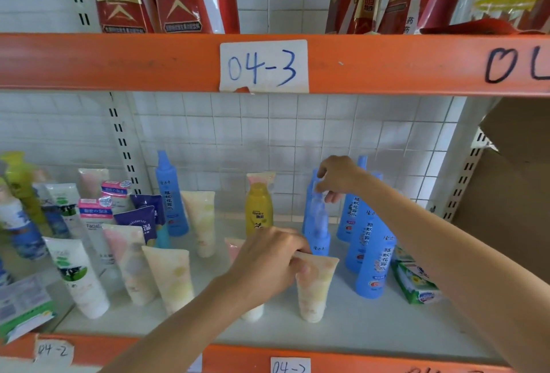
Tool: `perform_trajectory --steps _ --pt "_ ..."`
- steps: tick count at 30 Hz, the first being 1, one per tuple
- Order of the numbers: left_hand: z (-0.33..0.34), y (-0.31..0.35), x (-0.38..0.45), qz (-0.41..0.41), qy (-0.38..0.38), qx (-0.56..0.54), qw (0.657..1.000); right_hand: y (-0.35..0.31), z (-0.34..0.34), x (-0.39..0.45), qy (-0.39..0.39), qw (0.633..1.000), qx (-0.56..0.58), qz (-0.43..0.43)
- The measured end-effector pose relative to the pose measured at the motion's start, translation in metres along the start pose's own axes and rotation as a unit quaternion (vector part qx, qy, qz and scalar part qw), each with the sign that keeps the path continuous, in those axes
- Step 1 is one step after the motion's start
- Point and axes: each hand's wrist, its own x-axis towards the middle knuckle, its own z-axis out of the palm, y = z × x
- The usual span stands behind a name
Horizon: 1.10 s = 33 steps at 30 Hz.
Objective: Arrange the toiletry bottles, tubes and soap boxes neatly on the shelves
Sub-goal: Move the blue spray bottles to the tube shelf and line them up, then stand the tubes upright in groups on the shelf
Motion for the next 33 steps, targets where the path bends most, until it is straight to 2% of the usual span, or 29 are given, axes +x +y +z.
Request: perform_trajectory --steps 4,6,8,10,12,15,22,25,29,31,33 --pt "0.001 0.0 0.001 -0.009 0.005 0.0 1.0 -0.004 -0.021 -0.028 0.055 0.996 -0.004 -0.073" --pt "0.001 -0.002 0.003 -0.021 0.005 -0.006 1.0 -0.005 -0.028 -0.053 0.044 0.991 -0.012 -0.125" --pt "0.001 -0.003 0.006 -0.031 0.004 -0.011 0.999 -0.006 -0.028 -0.082 -0.036 0.985 -0.024 -0.167" --pt "0.002 -0.004 0.009 -0.043 -0.001 -0.023 0.999 -0.004 -0.018 -0.105 -0.133 0.974 -0.069 -0.17" --pt "0.002 -0.004 0.012 -0.047 -0.016 -0.034 0.998 0.001 0.003 -0.112 -0.165 0.963 -0.136 -0.165" --pt "-0.002 -0.008 0.014 -0.04 -0.022 -0.043 0.998 0.009 0.035 -0.107 -0.105 0.959 -0.202 -0.171" --pt "-0.031 -0.031 -0.013 -0.085 0.008 0.005 0.996 0.012 0.045 -0.106 -0.028 0.972 -0.167 -0.163" --pt "-0.043 -0.039 -0.023 -0.104 0.043 -0.007 0.994 0.001 0.028 -0.104 0.06 0.967 -0.138 -0.203" --pt "-0.049 -0.046 -0.032 -0.117 0.017 0.016 0.993 -0.02 0.018 -0.092 0.172 0.942 -0.084 -0.275" --pt "-0.049 -0.048 -0.036 -0.11 0.022 0.022 0.993 -0.033 0.022 -0.082 0.189 0.936 -0.077 -0.286" --pt "-0.052 -0.051 -0.038 -0.117 0.037 0.023 0.992 -0.047 0.028 -0.067 0.169 0.941 -0.072 -0.283"
